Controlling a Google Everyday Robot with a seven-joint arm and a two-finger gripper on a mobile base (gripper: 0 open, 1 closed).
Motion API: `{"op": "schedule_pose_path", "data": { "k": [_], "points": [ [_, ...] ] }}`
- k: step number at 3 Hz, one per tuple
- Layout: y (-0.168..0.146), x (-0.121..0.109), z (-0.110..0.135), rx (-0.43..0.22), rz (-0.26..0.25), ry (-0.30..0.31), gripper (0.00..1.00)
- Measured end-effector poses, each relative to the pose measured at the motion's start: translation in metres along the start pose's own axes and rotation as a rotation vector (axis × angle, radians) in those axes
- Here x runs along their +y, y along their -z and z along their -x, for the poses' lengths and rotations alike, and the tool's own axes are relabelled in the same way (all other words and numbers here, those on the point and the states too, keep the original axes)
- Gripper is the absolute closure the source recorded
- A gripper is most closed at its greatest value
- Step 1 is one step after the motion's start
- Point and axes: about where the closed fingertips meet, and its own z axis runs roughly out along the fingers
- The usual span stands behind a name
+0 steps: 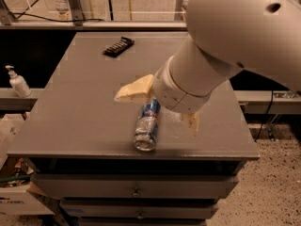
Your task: Pick redbull can
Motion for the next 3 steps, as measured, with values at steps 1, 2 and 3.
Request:
{"op": "schedule_pose_path", "data": {
  "k": [1,2,3],
  "points": [
    [-0.019,-0.015,0.003,0.031,0.027,0.113,0.00],
    [-0.039,-0.025,-0.007,0.060,0.074,0.168,0.00],
    [-0.056,-0.028,-0.022,0.090,0.129,0.178,0.00]
  ]
}}
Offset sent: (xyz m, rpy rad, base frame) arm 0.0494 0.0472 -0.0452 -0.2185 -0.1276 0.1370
